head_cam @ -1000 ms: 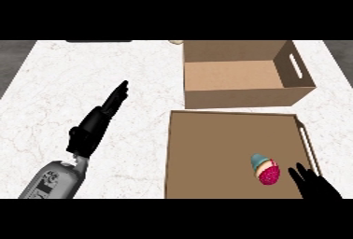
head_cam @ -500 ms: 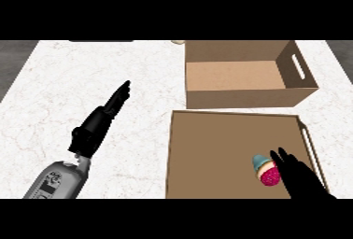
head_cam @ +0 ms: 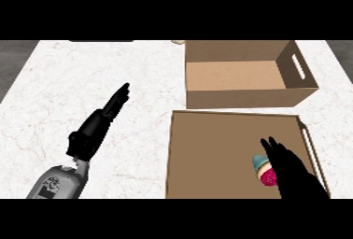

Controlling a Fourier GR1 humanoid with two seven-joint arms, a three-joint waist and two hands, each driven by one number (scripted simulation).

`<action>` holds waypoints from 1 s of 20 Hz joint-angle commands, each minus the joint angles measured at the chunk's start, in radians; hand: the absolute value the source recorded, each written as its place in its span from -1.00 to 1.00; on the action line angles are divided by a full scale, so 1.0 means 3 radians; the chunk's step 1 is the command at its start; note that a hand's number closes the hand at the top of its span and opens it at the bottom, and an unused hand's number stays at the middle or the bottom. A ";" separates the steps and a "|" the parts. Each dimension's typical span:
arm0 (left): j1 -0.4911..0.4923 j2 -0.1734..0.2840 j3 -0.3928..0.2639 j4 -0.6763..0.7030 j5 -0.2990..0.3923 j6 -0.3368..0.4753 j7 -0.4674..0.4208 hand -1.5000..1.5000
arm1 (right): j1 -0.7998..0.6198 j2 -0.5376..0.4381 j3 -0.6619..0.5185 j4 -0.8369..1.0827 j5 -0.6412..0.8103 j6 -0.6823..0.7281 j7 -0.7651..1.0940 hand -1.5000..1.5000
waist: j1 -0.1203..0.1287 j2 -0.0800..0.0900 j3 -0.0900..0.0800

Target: Pick the cupcake from the tray and place it in the cardboard box

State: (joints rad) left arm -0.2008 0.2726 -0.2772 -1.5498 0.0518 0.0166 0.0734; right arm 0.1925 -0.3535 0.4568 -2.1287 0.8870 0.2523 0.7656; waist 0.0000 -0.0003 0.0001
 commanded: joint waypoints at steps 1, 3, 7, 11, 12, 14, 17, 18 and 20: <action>-0.0369 -0.0195 0.0129 0.0392 -0.0089 -0.0059 0.0021 0.00 | 0.0073 0.0053 0.0030 0.0122 0.0122 -0.0124 -0.0186 -1.00 | -0.0026 0.0002 0.0000; -0.0023 0.0006 0.0230 -0.0131 0.0010 -0.0212 0.0166 0.00 | 0.0057 -0.0004 -0.0143 0.0302 0.0080 -0.0208 -0.0443 -1.00 | -0.0004 -0.0003 0.0001; 0.0021 -0.0093 0.0264 -0.0041 -0.0127 -0.0281 0.0067 0.00 | 0.0175 0.0094 -0.0056 0.0261 0.0274 -0.0248 -0.0415 -1.00 | -0.0011 -0.0002 0.0000; 0.0093 -0.0196 0.0263 -0.0046 -0.0272 -0.0264 0.0030 0.00 | 0.0211 0.0063 -0.0134 0.0210 0.0205 -0.0090 -0.0469 -1.00 | -0.0011 -0.0002 0.0000; -0.0273 -0.0326 0.0325 0.0257 -0.0247 -0.0211 0.0070 0.00 | 0.0090 0.0050 -0.0261 0.0378 0.0107 -0.0058 -0.0548 -1.00 | -0.0020 0.0002 0.0000; -0.0061 -0.0353 0.0304 0.0330 -0.0318 -0.0286 -0.0201 0.00 | 0.0087 0.0133 -0.0233 0.0479 0.0180 -0.0079 -0.0581 -1.00 | -0.0013 0.0001 0.0000; -0.0066 -0.0242 0.0452 0.0118 -0.0224 -0.0451 0.0020 0.00 | 0.0089 0.0255 -0.0119 0.0444 0.0286 0.0050 -0.0404 -1.00 | -0.0009 -0.0001 0.0000; -0.0058 -0.0394 0.0333 0.0204 -0.0375 -0.0294 -0.0069 0.00 | 0.0100 0.0252 -0.0171 0.0807 0.0316 -0.0241 -0.0675 -1.00 | -0.0010 0.0001 0.0000; 0.0067 -0.0325 0.0404 -0.0193 -0.0309 -0.0387 0.0170 0.00 | 0.0015 0.0284 -0.0193 0.0609 0.0278 0.0077 -0.0492 -1.00 | -0.0002 -0.0002 0.0000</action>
State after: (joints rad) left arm -0.2069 0.1851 -0.1677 -1.5383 -0.0364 -0.0850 0.0843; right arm 0.1964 -0.2830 0.4004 -1.9572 0.9587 0.2507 0.6182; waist -0.0017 -0.0004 0.0000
